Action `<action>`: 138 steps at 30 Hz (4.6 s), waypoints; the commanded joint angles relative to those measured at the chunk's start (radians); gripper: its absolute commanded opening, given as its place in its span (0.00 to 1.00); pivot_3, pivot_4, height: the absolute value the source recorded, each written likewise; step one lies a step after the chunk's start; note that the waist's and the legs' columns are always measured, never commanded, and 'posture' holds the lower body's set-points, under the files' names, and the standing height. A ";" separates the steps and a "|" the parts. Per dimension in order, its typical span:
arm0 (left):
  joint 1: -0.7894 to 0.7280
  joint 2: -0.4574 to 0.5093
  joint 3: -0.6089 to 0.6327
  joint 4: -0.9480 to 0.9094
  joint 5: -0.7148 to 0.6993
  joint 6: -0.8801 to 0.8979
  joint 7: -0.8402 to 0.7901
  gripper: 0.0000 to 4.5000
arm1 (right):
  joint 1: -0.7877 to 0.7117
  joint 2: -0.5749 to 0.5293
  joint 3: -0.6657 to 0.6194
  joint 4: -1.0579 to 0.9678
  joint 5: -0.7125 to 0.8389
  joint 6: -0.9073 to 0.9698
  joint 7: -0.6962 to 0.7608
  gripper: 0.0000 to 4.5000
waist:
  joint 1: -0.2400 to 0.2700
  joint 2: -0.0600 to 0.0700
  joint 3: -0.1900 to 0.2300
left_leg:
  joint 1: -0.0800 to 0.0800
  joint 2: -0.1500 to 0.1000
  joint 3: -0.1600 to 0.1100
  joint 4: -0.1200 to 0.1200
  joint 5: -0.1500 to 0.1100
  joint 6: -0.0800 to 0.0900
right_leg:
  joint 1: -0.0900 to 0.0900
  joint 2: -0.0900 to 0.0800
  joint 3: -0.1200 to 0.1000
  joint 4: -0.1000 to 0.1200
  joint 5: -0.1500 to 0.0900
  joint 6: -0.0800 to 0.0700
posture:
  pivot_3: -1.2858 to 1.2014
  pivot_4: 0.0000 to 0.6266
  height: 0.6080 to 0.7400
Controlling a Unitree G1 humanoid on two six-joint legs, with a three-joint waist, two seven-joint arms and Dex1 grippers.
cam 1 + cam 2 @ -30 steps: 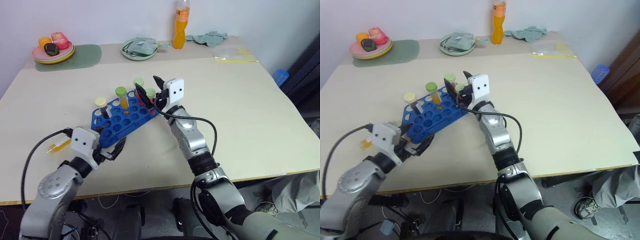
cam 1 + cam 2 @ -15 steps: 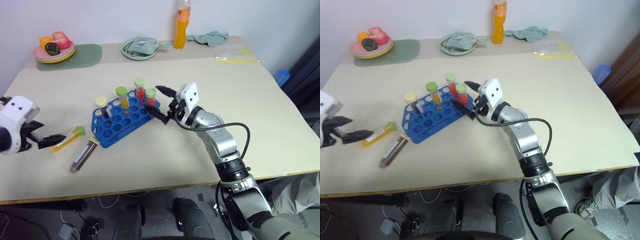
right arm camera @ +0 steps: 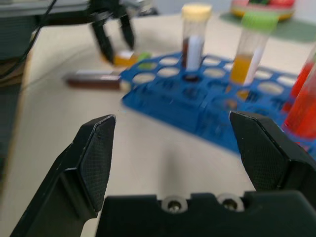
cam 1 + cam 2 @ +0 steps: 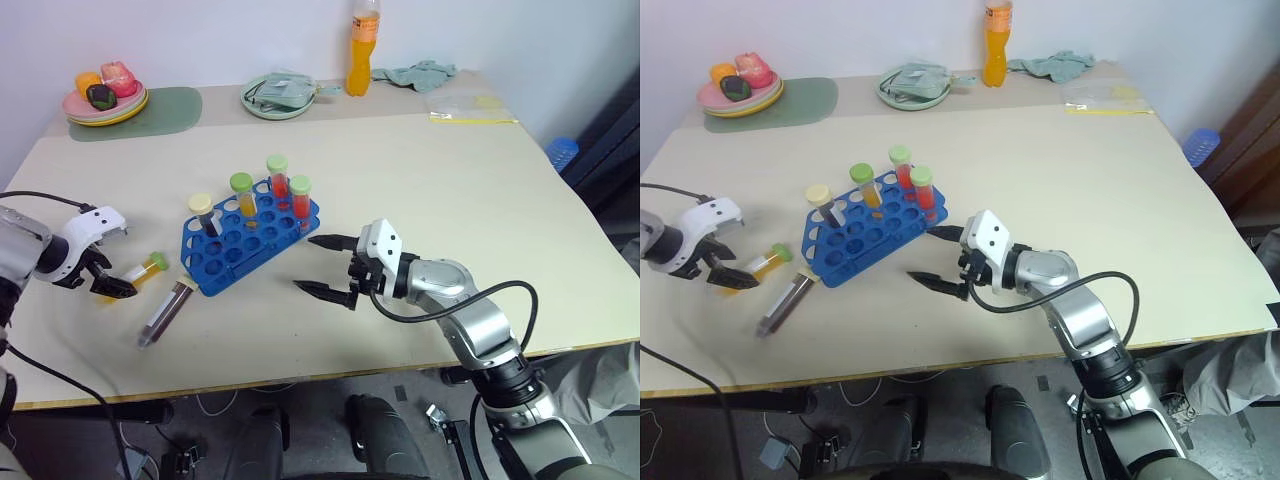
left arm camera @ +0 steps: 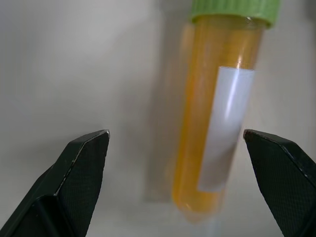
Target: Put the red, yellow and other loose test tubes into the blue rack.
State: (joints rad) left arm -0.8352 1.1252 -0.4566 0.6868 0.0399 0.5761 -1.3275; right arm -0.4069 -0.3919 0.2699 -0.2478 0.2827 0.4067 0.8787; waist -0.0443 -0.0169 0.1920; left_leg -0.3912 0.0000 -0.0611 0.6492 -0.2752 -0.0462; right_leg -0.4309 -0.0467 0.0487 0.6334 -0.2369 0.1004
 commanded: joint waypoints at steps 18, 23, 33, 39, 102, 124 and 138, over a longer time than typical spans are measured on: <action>0.365 -0.131 1.050 -0.485 -0.458 -0.083 0.289 0.16 | 0.026 0.007 -0.035 -0.019 0.017 -0.028 -0.027 0.92 | 0.001 -0.002 0.000 | -0.001 0.002 0.000 0.001 0.000 0.000 | -0.001 -0.004 -0.001 0.000 0.000 0.000 | 0.52 0.24 1.00; 0.578 -0.399 1.221 -1.070 -0.736 0.135 0.555 0.16 | 0.032 0.046 -0.084 0.006 0.075 -0.027 -0.050 0.92 | 0.008 -0.003 -0.001 | 0.000 0.001 0.000 0.003 0.000 0.000 | 0.001 -0.006 0.000 0.001 0.000 0.001 | 0.52 0.24 1.00; 0.639 -0.823 0.425 -1.377 -0.199 -0.081 1.161 0.16 | 0.049 0.022 -0.073 0.053 0.067 -0.051 -0.017 0.92 | 0.026 -0.004 -0.003 | 0.003 -0.005 0.000 0.009 0.000 -0.001 | 0.007 -0.007 0.001 0.001 0.003 0.005 | 0.52 0.24 1.00; 0.576 -0.960 0.331 -1.150 0.002 -0.210 1.356 0.16 | 0.065 0.018 -0.080 0.031 0.065 -0.042 -0.035 0.92 | 0.031 -0.004 -0.004 | 0.002 -0.003 0.000 0.009 0.000 0.000 | 0.006 -0.003 0.001 0.000 0.003 0.004 | 0.52 0.24 1.00; 0.583 -0.610 0.802 -1.349 -0.539 0.132 1.085 0.96 | 0.064 0.042 -0.062 0.015 0.065 -0.045 -0.069 0.92 | 0.023 -0.003 -0.003 | 0.001 -0.002 0.000 0.012 -0.002 0.002 | 0.007 -0.003 0.001 -0.001 0.003 0.004 | 0.52 0.24 1.00; 0.389 0.039 0.426 -1.089 -0.736 1.037 0.825 0.96 | 0.033 0.063 -0.034 0.078 0.034 -0.101 -0.039 0.92 | 0.003 -0.002 -0.001 | 0.000 -0.001 0.000 0.008 -0.002 0.002 | 0.004 -0.001 0.001 -0.001 0.003 0.004 | 0.52 0.24 1.00; 0.501 0.134 0.520 -1.056 -0.652 0.973 0.852 0.16 | 0.068 0.055 -0.037 0.034 0.042 -0.083 -0.070 0.92 | -0.004 -0.002 -0.001 | 0.001 0.000 0.000 0.006 -0.002 0.002 | 0.002 -0.001 0.002 -0.001 0.003 0.003 | 0.52 0.24 1.00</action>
State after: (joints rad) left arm -0.3546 1.2126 -0.0182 -0.3552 -0.6619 1.5824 -0.4792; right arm -0.3335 -0.3371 0.2442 -0.1724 0.3173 0.3289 0.8087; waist -0.0480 -0.0194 0.1911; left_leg -0.3904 -0.0002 -0.0609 0.6540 -0.2767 -0.0443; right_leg -0.4287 -0.0478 0.0506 0.6325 -0.2344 0.1036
